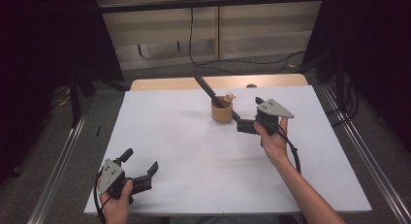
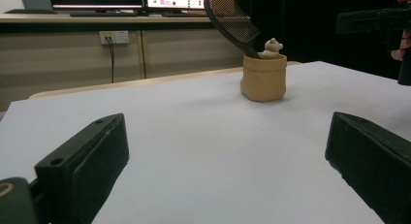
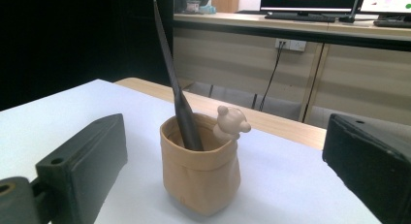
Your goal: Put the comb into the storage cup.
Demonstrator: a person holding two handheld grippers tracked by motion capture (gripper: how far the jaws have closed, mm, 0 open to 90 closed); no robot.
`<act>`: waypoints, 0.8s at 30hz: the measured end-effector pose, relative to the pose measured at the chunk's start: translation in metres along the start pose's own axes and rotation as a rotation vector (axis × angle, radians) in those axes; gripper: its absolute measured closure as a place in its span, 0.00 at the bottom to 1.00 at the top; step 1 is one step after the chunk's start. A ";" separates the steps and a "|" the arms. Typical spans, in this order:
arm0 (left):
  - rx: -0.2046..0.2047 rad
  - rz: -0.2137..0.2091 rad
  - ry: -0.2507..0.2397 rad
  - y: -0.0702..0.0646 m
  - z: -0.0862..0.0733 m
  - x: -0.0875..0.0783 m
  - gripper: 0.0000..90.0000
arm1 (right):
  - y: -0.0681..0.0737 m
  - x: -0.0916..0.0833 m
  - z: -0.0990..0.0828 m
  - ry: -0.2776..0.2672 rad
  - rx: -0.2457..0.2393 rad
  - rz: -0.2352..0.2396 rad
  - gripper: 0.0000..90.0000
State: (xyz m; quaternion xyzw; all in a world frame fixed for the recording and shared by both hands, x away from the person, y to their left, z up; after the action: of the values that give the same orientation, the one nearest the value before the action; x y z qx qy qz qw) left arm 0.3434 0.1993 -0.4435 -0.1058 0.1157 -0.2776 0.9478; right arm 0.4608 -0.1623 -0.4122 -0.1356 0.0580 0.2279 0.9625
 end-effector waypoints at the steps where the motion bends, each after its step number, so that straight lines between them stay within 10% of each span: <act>1: -0.002 0.003 -0.002 0.000 0.000 0.000 0.02 | 0.000 -0.002 0.000 -0.002 -0.003 -0.002 0.02; 24: -0.016 0.029 -0.007 0.001 -0.001 0.000 0.02 | -0.001 -0.060 -0.016 -0.031 -0.025 -0.064 0.00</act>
State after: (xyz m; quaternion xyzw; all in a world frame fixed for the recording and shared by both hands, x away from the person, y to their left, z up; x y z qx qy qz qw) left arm 0.3432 0.2000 -0.4442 -0.1127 0.1161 -0.2625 0.9513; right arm 0.4067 -0.1932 -0.4172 -0.1458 0.0358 0.1998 0.9683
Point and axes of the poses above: each handheld gripper's, and its own axes: x roughly forward along the jaws, z roughly out of its top, y roughly to its left, the point moved 7 cm from there along x, roughly forward along the jaws, and after that the axes turned 14 degrees about -x, right-handed, at the moved point
